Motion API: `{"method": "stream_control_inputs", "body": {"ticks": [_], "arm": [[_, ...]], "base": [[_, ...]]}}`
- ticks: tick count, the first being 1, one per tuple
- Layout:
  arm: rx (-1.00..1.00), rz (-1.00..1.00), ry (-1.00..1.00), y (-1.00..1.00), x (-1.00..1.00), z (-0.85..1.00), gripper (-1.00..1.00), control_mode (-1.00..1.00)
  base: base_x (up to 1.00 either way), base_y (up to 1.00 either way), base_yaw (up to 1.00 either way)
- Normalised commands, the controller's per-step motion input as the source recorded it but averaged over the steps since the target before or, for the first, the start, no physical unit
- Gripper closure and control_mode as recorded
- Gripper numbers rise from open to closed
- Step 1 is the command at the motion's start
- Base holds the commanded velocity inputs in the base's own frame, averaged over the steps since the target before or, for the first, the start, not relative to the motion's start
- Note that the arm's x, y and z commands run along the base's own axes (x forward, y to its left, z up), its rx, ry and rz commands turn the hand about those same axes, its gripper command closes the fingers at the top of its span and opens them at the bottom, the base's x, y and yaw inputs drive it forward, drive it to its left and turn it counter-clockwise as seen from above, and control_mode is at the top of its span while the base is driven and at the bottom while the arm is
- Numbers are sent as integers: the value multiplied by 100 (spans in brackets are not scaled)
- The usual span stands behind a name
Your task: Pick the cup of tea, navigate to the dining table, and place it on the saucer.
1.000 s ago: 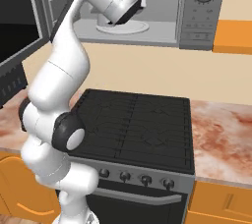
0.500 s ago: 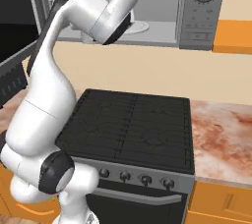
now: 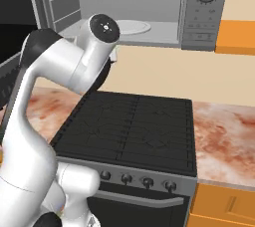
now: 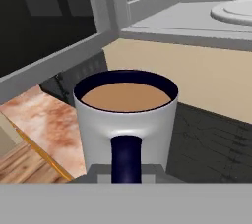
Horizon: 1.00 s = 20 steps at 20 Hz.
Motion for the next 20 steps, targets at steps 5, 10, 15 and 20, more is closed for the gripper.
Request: {"method": "stream_control_inputs", "body": {"ticks": [5, 10, 15, 20], "arm": [[0, 0, 0, 12, -23, -33, 100, -100], [0, 0, 0, 0, 0, 0, 100, -100], [0, 0, 0, 0, 0, 0, 100, -100], [0, 0, 0, 0, -1, 0, 100, 100]], "base": [[0, 0, 0], [0, 0, 0], [0, 0, 0], [-11, 0, 0]]}}
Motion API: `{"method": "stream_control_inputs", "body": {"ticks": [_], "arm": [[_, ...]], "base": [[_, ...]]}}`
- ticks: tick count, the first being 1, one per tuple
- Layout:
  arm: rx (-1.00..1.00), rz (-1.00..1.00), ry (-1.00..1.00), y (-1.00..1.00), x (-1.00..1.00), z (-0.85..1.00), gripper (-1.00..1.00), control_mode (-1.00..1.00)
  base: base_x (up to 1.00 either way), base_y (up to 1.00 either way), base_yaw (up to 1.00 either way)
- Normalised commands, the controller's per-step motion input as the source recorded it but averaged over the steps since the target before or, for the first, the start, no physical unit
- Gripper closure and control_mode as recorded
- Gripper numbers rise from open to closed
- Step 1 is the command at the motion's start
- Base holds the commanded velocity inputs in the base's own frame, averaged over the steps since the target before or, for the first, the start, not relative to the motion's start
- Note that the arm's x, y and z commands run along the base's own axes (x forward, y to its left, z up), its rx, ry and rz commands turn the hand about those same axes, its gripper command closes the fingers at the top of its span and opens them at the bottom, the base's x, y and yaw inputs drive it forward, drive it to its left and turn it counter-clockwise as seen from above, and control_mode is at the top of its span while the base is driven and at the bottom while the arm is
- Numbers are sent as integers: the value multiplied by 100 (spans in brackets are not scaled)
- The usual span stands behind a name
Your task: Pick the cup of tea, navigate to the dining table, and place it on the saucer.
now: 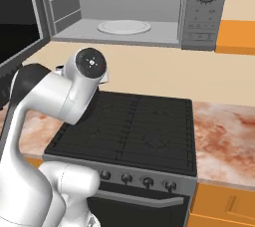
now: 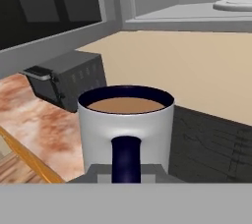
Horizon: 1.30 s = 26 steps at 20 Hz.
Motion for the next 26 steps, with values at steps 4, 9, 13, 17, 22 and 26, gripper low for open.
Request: {"method": "stream_control_inputs", "body": {"ticks": [4, 9, 13, 17, 22, 26], "arm": [[0, 0, 0, 0, 0, 0, 100, 100], [0, 0, 0, 0, 0, 0, 100, 100], [0, 0, 0, 0, 0, 0, 100, 100], [0, 0, 0, 0, 0, 0, 100, 100], [0, 0, 0, 0, 0, 0, 100, 100], [0, 0, 0, 0, 0, 0, 100, 100]], "base": [[-63, -8, 0], [-80, -6, 0], [-72, -11, 0], [-57, -29, 7], [-50, -37, 34], [-40, -35, 69]]}}
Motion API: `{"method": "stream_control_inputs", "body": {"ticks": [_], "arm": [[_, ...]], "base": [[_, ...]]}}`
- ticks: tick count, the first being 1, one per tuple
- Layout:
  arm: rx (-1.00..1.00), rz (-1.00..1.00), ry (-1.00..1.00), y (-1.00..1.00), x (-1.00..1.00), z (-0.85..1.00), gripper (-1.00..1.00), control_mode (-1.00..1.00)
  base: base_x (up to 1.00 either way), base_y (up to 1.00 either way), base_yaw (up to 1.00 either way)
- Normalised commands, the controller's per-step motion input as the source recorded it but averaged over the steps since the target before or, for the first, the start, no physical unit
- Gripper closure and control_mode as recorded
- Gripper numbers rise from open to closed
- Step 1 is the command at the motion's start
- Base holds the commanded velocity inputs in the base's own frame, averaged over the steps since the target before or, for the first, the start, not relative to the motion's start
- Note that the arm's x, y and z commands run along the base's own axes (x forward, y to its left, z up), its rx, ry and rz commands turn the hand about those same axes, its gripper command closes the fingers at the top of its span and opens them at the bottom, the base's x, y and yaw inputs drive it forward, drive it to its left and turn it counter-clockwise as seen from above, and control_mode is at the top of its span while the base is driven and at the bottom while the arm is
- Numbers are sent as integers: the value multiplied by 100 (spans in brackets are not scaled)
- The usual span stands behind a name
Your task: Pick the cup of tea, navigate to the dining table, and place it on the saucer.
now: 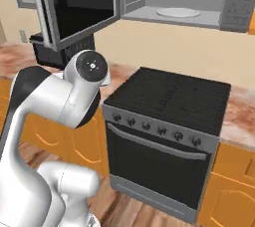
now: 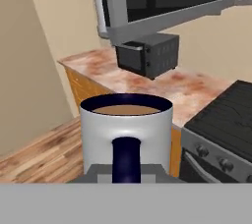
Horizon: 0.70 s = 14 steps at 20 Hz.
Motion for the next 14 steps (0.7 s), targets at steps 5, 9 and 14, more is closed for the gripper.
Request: {"method": "stream_control_inputs", "body": {"ticks": [5, 9, 14], "arm": [[0, 0, 0, 0, 0, 0, 100, 100], [0, 0, 0, 0, 0, 0, 100, 100], [0, 0, 0, 0, 0, 0, 100, 100]], "base": [[-29, -19, 97], [-7, -2, 100], [0, 0, 100]]}}
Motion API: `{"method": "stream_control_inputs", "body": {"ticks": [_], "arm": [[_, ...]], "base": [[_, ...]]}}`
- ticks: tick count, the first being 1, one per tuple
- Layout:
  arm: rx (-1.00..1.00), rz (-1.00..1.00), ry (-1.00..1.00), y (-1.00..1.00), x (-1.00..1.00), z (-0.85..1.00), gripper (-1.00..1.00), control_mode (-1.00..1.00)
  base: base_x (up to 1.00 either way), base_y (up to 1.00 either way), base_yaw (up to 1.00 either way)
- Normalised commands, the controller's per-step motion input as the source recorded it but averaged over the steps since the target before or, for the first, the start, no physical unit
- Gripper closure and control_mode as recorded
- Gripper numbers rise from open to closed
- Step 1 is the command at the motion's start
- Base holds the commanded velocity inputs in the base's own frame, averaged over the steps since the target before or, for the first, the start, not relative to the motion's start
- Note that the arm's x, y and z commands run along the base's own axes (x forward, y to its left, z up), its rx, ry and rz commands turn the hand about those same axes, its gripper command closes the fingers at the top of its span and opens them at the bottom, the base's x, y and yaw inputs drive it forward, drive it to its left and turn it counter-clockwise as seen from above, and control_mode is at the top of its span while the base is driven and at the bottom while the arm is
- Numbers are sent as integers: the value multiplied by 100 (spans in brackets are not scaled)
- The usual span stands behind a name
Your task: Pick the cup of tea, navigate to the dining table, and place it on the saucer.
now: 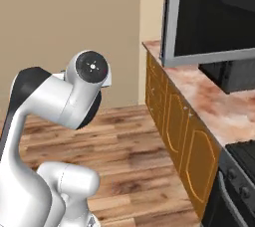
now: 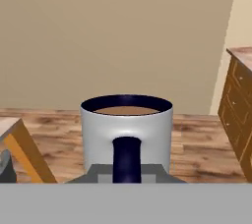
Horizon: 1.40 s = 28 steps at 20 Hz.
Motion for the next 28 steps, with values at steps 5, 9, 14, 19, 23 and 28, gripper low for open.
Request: {"method": "stream_control_inputs", "body": {"ticks": [5, 9, 14, 19, 23, 28], "arm": [[0, 0, 0, 0, 0, 0, 100, 100], [0, 0, 0, 0, 0, 0, 100, 100], [0, 0, 0, 0, 0, 0, 100, 100], [0, 0, 0, 0, 0, 0, 100, 100], [0, 0, 0, 0, 0, 0, 100, 100], [0, 0, 0, 0, 0, 0, 100, 100]], "base": [[0, 0, 100], [16, 0, 99], [51, 0, 92], [69, 0, 84], [99, -10, 59], [99, -2, 39]]}}
